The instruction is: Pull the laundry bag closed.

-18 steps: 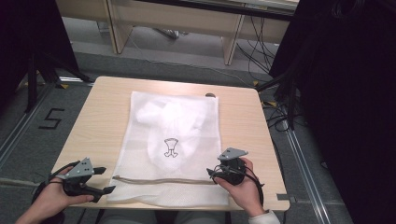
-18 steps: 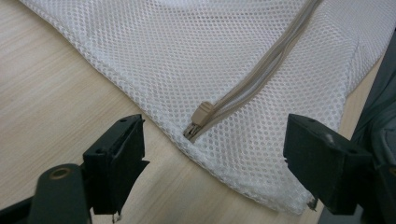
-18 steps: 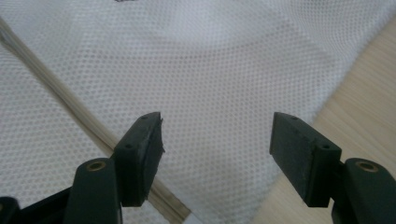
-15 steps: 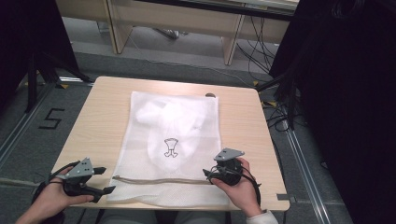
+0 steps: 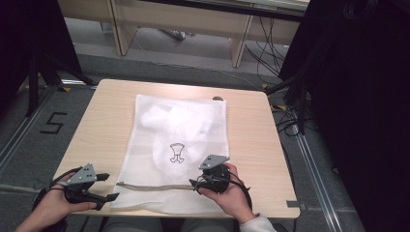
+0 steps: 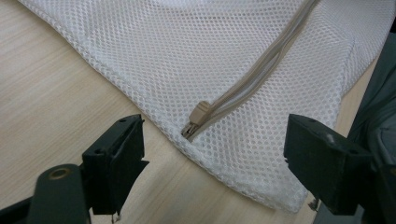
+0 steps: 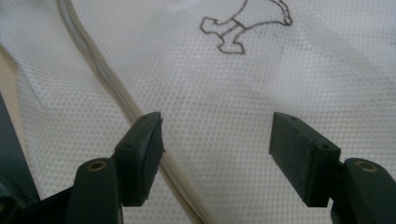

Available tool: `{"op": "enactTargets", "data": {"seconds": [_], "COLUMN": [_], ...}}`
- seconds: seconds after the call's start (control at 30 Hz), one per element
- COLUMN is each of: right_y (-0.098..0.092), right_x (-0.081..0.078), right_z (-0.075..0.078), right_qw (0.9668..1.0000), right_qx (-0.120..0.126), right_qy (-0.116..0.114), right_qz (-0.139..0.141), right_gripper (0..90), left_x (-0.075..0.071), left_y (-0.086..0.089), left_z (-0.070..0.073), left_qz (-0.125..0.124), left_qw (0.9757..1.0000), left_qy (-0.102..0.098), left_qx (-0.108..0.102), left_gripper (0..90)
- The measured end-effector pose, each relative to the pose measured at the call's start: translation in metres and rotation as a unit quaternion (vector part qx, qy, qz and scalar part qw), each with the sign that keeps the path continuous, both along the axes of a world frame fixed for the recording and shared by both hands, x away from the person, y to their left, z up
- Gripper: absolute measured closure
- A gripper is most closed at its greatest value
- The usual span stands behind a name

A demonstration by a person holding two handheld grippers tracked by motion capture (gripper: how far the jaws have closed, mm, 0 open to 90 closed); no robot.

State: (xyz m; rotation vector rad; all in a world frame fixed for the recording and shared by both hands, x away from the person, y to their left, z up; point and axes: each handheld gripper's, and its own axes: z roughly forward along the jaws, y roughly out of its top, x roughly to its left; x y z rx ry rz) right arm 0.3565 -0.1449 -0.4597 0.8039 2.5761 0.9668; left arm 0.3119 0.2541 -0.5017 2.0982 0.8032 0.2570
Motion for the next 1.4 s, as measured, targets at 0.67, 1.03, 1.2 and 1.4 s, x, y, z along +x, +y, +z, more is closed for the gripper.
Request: {"op": "enactTargets", "data": {"seconds": [0.67, 1.03, 1.2, 1.4], "right_y": [0.085, 0.12, 0.134, 0.151], "right_x": [0.01, 0.011, 0.01, 0.013], "right_z": [-0.003, -0.009, -0.013, -0.012], "right_qw": [0.9955, 0.9902, 0.9879, 0.9848], "right_qx": [0.003, 0.002, -0.001, 0.0], "right_qy": [0.035, 0.036, 0.044, 0.049], "right_qz": [0.088, 0.135, 0.149, 0.167], "right_gripper": [44.5, 46.7, 49.0, 52.1], "left_x": [-0.001, -0.001, 0.0, 0.0], "left_y": [0.001, 0.001, 0.001, 0.001], "left_z": [0.0, 0.0, 0.0, 0.0], "left_qz": [-0.002, -0.005, -0.008, -0.012], "left_qw": [1.0, 1.0, 0.9999, 0.9999], "left_qy": [0.005, 0.006, 0.004, -0.002], "left_qx": [0.003, 0.005, 0.007, 0.007], "left_gripper": [19.6, 19.5, 19.6, 19.6]}}
